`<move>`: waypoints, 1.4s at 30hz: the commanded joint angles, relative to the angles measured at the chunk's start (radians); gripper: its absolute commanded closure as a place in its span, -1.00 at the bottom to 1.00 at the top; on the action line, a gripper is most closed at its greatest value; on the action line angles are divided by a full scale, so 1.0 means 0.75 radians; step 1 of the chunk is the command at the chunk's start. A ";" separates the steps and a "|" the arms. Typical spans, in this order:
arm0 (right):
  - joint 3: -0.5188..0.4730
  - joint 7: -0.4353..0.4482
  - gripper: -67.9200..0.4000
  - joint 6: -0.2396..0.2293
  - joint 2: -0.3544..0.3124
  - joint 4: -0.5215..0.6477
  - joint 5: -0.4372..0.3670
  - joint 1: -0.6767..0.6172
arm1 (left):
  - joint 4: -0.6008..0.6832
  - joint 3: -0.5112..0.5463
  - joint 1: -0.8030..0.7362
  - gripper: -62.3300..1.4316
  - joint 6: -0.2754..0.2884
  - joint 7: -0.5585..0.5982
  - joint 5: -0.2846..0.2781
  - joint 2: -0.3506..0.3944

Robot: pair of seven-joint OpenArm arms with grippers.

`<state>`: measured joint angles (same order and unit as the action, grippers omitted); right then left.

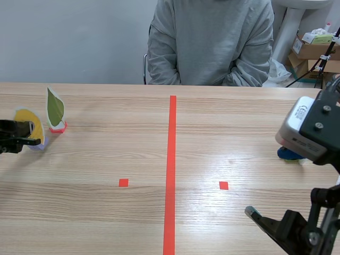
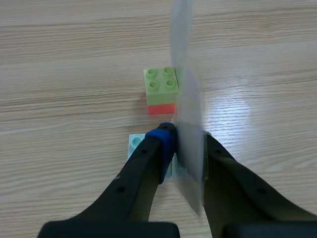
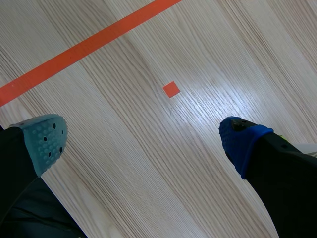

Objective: Do the leaf sorting experiment

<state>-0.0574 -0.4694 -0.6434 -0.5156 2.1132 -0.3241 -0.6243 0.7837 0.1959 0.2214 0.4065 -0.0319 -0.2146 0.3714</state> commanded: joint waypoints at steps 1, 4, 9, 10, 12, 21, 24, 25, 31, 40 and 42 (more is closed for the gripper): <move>-0.015 0.020 -0.89 0.004 -0.010 -0.002 -0.005 0.013 | 0.011 -0.003 0.039 0.86 -0.009 0.026 -0.007 -0.004; -0.015 0.020 -0.89 0.004 -0.010 -0.002 -0.004 0.013 | -0.019 -0.005 0.061 0.86 -0.032 0.029 0.002 -0.013; -0.015 0.020 -0.89 0.004 -0.010 -0.002 0.001 0.013 | -0.019 -0.005 0.063 0.86 -0.042 0.016 0.026 -0.025; -0.015 0.020 -0.89 0.004 -0.010 -0.002 0.001 0.013 | -0.019 -0.005 0.063 0.86 -0.042 0.015 0.033 -0.029; -0.015 0.020 -0.89 0.004 -0.010 -0.002 0.001 0.013 | -0.019 -0.005 0.063 0.86 -0.042 0.010 0.033 -0.034; -0.015 0.020 -0.89 0.004 -0.010 -0.002 0.001 0.013 | -0.019 -0.006 0.063 0.38 -0.071 0.008 0.033 -0.052; -0.015 0.020 -0.89 0.004 -0.010 -0.002 0.001 0.013 | -0.019 -0.006 0.063 0.36 -0.071 0.008 0.033 -0.051; -0.015 0.020 -0.89 0.004 -0.010 -0.002 0.001 0.013 | -0.019 -0.006 0.063 0.29 -0.071 0.008 0.033 -0.051; -0.015 0.020 -0.89 0.004 -0.010 -0.002 0.001 0.013 | -0.019 -0.006 0.063 -0.60 -0.071 0.044 0.033 -0.050; -0.015 0.020 -0.89 0.004 -0.010 -0.002 0.010 0.013 | 0.157 -0.005 -0.028 -0.88 -0.015 0.087 0.033 -0.009; -0.015 0.021 -0.89 0.004 -0.010 -0.002 0.010 0.013 | 0.297 -0.005 -0.107 -0.88 0.040 0.081 0.043 0.010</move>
<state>-0.0574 -0.4690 -0.6434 -0.5156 2.1132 -0.3134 -0.6243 0.9390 0.1886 0.1589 0.4286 0.0120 -0.1768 0.3553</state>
